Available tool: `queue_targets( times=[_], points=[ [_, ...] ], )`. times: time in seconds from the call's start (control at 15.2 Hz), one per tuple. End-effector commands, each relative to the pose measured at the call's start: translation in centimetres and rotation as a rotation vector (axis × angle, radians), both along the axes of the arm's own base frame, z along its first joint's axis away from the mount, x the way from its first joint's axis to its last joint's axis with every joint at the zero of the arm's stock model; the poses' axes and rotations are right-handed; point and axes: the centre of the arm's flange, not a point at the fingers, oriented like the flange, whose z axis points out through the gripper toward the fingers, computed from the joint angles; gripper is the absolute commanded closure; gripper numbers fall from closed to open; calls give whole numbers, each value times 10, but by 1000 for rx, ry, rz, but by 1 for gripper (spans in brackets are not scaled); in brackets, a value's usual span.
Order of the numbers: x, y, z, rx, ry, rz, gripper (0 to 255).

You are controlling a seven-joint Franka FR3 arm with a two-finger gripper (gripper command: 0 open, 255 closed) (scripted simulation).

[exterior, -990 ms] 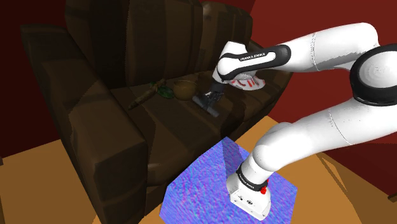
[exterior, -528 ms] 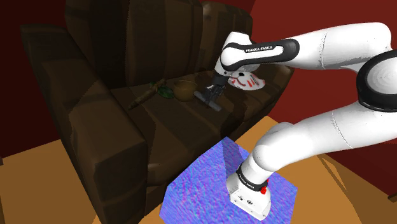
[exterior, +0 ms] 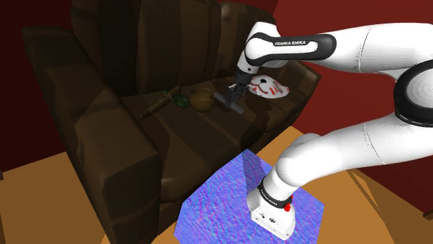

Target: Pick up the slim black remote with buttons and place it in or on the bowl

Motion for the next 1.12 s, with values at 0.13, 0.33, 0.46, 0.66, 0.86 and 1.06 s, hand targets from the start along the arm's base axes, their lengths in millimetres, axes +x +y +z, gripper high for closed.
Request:
queue_targets(
  times=[0.13, 0.33, 0.46, 0.66, 0.86, 1.06],
  points=[
    [-1, 0, 22, 0, 0, 0, 255],
    [-1, 0, 34, 0, 0, 0, 255],
    [25, -2, 33, 0, 0, 0, 255],
    [64, -5, 30, 0, 0, 0, 255],
    [104, -9, 28, 0, 0, 0, 255],
    [143, -12, 25, 0, 0, 0, 255]
  ],
)
